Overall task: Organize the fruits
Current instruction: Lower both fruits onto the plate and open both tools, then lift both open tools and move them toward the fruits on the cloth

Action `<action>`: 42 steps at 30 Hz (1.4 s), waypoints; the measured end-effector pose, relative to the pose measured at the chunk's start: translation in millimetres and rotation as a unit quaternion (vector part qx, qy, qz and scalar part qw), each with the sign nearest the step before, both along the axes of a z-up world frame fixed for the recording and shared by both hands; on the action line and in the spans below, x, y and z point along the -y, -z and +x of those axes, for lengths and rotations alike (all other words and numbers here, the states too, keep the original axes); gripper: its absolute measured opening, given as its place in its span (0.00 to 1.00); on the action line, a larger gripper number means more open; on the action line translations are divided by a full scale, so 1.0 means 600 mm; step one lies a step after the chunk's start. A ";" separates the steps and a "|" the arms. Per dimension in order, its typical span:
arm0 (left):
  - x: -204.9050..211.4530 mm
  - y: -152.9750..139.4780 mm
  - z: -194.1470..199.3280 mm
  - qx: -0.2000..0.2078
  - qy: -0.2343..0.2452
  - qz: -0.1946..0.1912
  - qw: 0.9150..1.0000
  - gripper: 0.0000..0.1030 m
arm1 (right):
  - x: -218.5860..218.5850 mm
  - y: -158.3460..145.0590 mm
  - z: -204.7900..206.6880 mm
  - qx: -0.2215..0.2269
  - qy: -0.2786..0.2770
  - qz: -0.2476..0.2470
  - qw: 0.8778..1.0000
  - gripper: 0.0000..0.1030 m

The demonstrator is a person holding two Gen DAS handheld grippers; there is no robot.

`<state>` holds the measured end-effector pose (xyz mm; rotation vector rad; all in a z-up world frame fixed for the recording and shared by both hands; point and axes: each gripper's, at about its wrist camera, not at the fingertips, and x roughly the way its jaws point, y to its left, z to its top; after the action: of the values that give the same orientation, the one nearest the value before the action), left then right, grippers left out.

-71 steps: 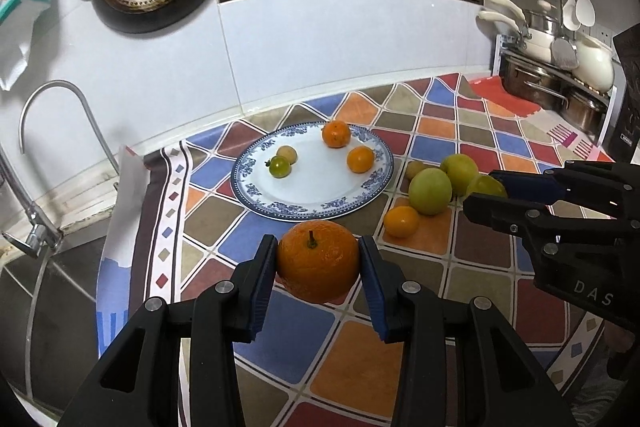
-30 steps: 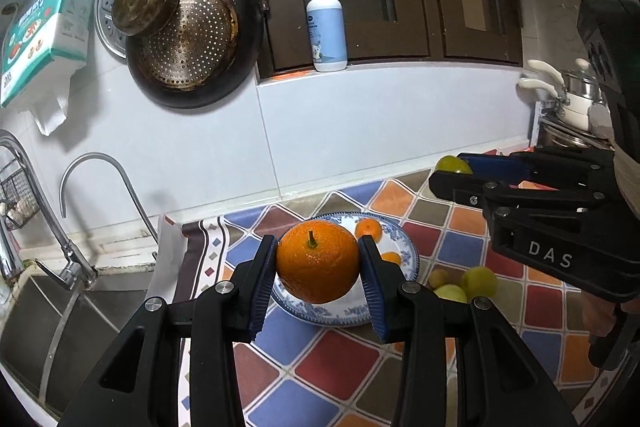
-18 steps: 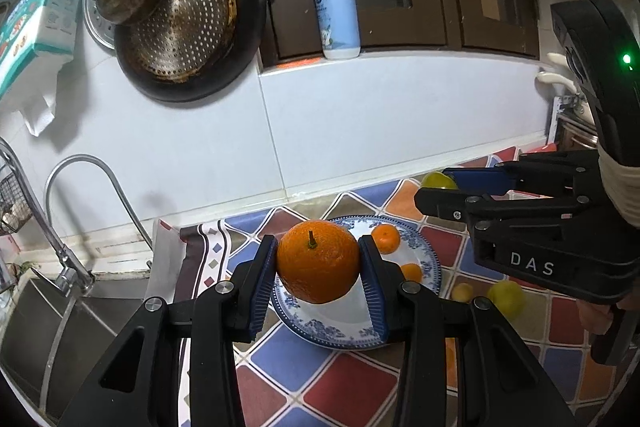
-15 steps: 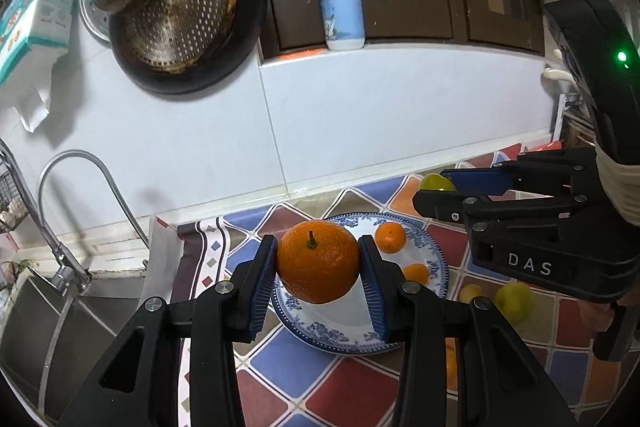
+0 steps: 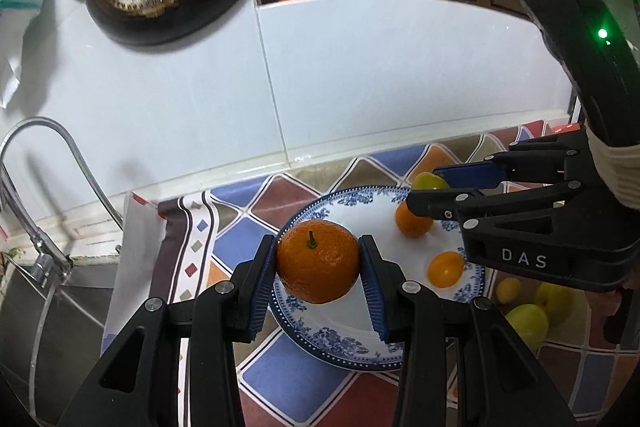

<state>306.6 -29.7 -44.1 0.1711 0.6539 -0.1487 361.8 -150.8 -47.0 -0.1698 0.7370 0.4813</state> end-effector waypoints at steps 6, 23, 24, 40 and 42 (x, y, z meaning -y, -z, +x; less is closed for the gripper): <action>-0.004 0.030 0.023 -0.023 0.001 -0.004 1.000 0.39 | -0.013 0.036 0.033 -0.039 -0.010 -0.014 0.999 0.28; -0.002 0.080 0.065 -0.067 0.010 -0.012 0.998 0.40 | -0.019 0.079 0.066 -0.077 -0.015 -0.028 0.997 0.28; -0.003 0.080 0.066 -0.069 0.009 -0.014 0.997 0.40 | -0.020 0.079 0.067 -0.077 -0.014 -0.028 0.997 0.28; -0.013 0.006 0.010 -0.006 -0.011 -0.015 1.000 0.60 | 0.005 0.028 0.015 -0.030 0.018 -0.020 0.999 0.43; -0.013 -0.006 -0.003 0.005 -0.013 -0.016 1.000 0.63 | 0.010 0.016 0.001 -0.017 0.025 -0.019 0.999 0.47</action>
<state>304.7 -21.8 -40.3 0.1328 0.6431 -0.1331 362.3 -157.0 -56.4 -0.1780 0.7822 0.4233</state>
